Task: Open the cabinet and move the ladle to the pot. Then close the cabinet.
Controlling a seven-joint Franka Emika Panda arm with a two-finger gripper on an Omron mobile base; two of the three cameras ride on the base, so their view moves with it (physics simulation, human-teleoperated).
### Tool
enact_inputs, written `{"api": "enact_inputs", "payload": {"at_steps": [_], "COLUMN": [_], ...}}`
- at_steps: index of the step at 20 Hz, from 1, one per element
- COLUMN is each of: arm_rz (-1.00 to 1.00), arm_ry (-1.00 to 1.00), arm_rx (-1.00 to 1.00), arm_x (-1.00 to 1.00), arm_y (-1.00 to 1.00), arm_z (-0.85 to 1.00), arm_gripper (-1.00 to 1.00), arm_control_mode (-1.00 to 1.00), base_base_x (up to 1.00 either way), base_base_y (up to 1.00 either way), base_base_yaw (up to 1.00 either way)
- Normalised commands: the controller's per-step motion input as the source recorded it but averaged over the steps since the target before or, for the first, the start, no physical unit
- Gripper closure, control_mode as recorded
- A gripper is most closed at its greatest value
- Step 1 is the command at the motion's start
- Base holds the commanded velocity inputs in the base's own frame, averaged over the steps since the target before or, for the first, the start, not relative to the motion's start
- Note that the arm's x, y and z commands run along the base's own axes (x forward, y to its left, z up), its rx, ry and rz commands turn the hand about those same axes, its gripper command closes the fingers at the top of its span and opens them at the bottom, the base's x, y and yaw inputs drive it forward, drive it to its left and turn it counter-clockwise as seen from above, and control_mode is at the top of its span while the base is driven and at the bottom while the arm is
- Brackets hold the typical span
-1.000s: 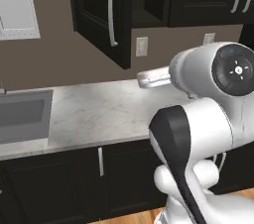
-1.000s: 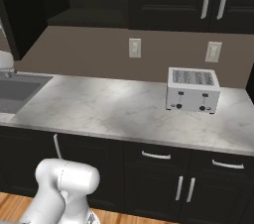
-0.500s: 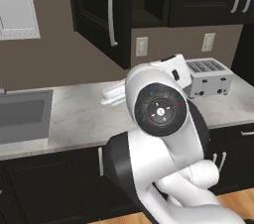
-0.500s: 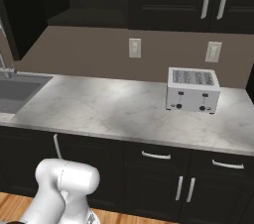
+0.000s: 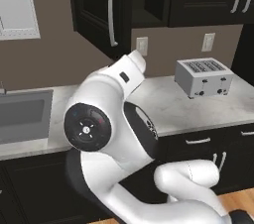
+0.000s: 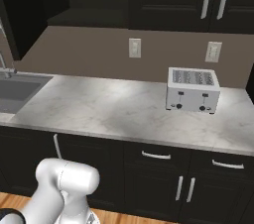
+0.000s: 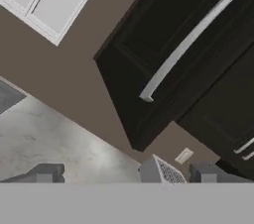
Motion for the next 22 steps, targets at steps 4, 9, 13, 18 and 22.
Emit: {"api": "enact_inputs", "payload": {"at_steps": [4, 9, 13, 18, 22], "arm_rz": [0.00, 0.00, 0.00, -0.02, -0.06], "arm_ry": [0.00, 0.00, -0.01, -0.07, -0.06], "arm_rx": [-0.19, -0.16, -0.17, -0.17, -0.14], "arm_x": [0.60, 0.59, 0.44, 0.14, 0.13], "arm_y": [0.35, 0.26, 0.14, 0.03, 0.00], "arm_z": [0.00, 0.00, 0.00, 0.00, 0.00], "arm_gripper": [-1.00, -1.00, -1.00, -1.00, -1.00], "arm_control_mode": [-1.00, -1.00, -1.00, -1.00, -1.00], "base_base_x": [0.00, 0.00, 0.00, 0.00, 0.00], "base_base_y": [0.00, 0.00, 0.00, 0.00, 0.00], "base_base_yaw": [0.00, 0.00, 0.00, 0.00, 0.00]}}
